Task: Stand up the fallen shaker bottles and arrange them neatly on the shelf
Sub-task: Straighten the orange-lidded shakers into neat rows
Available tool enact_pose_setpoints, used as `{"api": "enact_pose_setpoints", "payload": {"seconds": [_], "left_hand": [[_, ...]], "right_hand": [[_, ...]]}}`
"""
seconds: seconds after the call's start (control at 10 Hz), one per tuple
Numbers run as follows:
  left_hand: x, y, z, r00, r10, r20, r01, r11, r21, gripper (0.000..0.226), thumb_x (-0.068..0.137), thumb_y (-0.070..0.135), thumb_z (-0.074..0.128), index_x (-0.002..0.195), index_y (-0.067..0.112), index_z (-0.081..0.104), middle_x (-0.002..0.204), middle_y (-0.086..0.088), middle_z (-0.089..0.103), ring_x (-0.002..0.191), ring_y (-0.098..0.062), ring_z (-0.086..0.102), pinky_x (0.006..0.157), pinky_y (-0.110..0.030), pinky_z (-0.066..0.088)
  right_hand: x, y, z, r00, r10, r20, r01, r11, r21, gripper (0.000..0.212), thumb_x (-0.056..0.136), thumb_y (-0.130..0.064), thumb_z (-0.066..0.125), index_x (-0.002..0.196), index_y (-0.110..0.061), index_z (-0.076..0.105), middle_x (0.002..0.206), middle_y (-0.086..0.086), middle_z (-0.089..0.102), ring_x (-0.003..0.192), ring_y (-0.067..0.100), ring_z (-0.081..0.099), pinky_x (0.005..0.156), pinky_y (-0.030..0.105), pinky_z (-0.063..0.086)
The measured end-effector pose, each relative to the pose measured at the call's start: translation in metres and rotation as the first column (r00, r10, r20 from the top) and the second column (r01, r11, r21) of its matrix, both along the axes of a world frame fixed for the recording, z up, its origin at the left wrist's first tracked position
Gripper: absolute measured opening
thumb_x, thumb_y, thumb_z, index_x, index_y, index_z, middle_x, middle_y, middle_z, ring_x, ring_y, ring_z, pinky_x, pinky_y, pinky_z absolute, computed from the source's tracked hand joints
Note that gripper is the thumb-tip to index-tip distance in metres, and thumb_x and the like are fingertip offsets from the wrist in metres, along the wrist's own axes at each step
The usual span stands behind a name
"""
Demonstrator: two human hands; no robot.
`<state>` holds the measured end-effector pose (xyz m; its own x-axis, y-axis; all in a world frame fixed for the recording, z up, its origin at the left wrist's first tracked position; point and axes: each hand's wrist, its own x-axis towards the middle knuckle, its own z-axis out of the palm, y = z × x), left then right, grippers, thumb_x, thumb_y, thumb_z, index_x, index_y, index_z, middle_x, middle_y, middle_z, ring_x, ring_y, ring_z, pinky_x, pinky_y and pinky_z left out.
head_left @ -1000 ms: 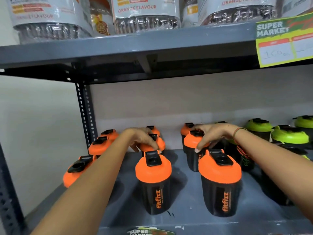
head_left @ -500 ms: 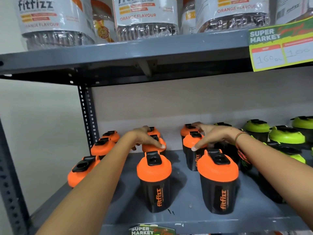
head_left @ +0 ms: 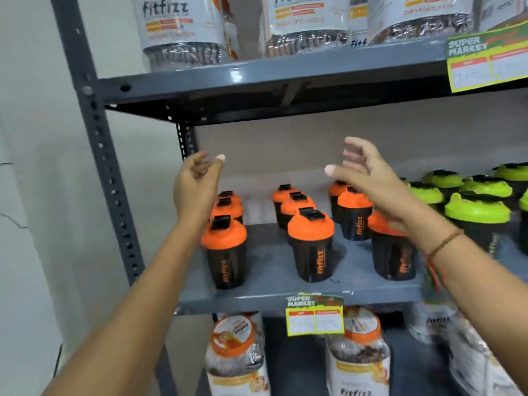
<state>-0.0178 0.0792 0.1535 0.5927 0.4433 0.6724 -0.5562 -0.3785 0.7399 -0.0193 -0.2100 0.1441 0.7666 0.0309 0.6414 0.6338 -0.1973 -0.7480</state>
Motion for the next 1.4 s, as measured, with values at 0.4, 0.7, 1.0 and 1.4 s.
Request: {"api": "enact_pose_setpoints", "payload": {"seconds": [0.4,0.7,1.0,1.4], "left_hand": [[-0.017,0.045,-0.14,0.826,-0.155,-0.541,0.275,0.95,0.149,0.09,0.048,0.056,0.087,0.124,0.025,0.051,0.121,0.003,0.065,0.107,-0.015,0.063,0.097,-0.041,0.051],[-0.009,0.05,-0.144,0.838,-0.173,-0.517,0.273,0.954,0.122,0.078,0.051,0.047,0.089,0.118,0.023,0.057,0.113,0.004,0.068,0.103,-0.014,0.064,0.088,-0.033,0.053],[-0.01,0.049,-0.146,0.846,-0.128,-0.517,0.229,0.964,0.137,0.081,0.048,0.052,0.089,0.117,0.023,0.059,0.114,0.002,0.069,0.101,-0.015,0.065,0.09,-0.036,0.054],[-0.047,0.04,-0.145,0.909,-0.07,-0.411,0.151,0.974,0.168,0.126,0.043,0.071,0.08,0.147,0.031,0.021,0.151,-0.002,0.041,0.137,-0.025,0.041,0.109,-0.051,0.039]], "right_hand": [[-0.001,0.046,-0.135,0.95,-0.087,-0.299,0.057,0.992,-0.109,0.114,0.065,-0.031,0.087,0.153,-0.034,0.013,0.145,-0.002,0.048,0.132,0.02,0.047,0.11,0.041,0.038],[0.003,0.05,-0.137,0.958,-0.155,-0.24,0.124,0.982,-0.141,0.089,0.063,-0.039,0.088,0.136,-0.032,0.039,0.132,-0.003,0.059,0.121,0.02,0.057,0.105,0.047,0.045],[-0.001,0.05,-0.138,0.957,-0.208,-0.204,0.173,0.969,-0.177,0.087,0.054,-0.055,0.086,0.126,-0.037,0.04,0.119,-0.01,0.059,0.116,0.017,0.059,0.103,0.047,0.047],[-0.022,0.051,-0.131,0.949,-0.199,-0.247,0.176,0.978,-0.113,0.142,0.041,-0.074,0.082,0.154,-0.037,0.004,0.159,0.005,0.03,0.141,0.026,0.037,0.112,0.055,0.035]]}}
